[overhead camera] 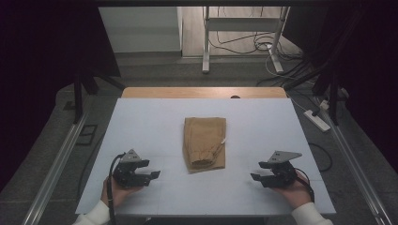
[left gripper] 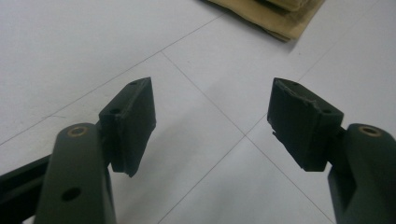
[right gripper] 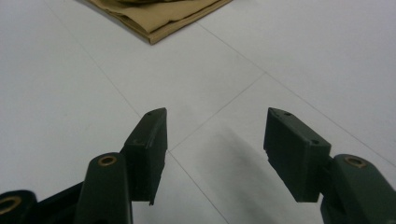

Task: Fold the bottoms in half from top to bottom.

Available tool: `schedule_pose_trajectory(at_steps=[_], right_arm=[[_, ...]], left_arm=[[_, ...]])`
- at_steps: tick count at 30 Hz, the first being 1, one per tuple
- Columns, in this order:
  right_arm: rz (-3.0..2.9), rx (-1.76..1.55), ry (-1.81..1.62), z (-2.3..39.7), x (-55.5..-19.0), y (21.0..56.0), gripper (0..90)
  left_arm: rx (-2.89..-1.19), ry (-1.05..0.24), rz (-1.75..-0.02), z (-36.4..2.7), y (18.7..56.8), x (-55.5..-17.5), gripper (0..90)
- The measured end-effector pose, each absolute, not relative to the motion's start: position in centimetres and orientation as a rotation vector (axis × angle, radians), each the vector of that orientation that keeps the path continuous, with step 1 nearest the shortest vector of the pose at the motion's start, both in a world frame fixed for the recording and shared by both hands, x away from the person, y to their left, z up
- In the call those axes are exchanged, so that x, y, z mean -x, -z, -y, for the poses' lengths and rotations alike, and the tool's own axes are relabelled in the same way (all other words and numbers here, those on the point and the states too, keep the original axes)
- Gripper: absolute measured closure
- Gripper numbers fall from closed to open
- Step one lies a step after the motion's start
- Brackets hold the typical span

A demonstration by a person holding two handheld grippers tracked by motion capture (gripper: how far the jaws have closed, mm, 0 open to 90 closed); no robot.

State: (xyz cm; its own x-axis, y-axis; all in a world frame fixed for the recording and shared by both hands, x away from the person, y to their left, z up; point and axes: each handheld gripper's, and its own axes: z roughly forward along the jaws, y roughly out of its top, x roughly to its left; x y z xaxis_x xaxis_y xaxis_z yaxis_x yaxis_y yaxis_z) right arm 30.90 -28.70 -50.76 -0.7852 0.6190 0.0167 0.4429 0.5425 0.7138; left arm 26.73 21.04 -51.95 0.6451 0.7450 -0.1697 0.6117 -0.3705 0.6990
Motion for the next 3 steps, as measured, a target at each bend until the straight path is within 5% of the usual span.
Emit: schedule_pose_trajectory(at_steps=[3], right_arm=[[-2.536, -0.893, -1.084, 28.75, -30.93, 50.70, 39.9]], left_arm=[[-2.103, -0.225, -1.051, -20.98, 51.95, -26.74, 31.8]])
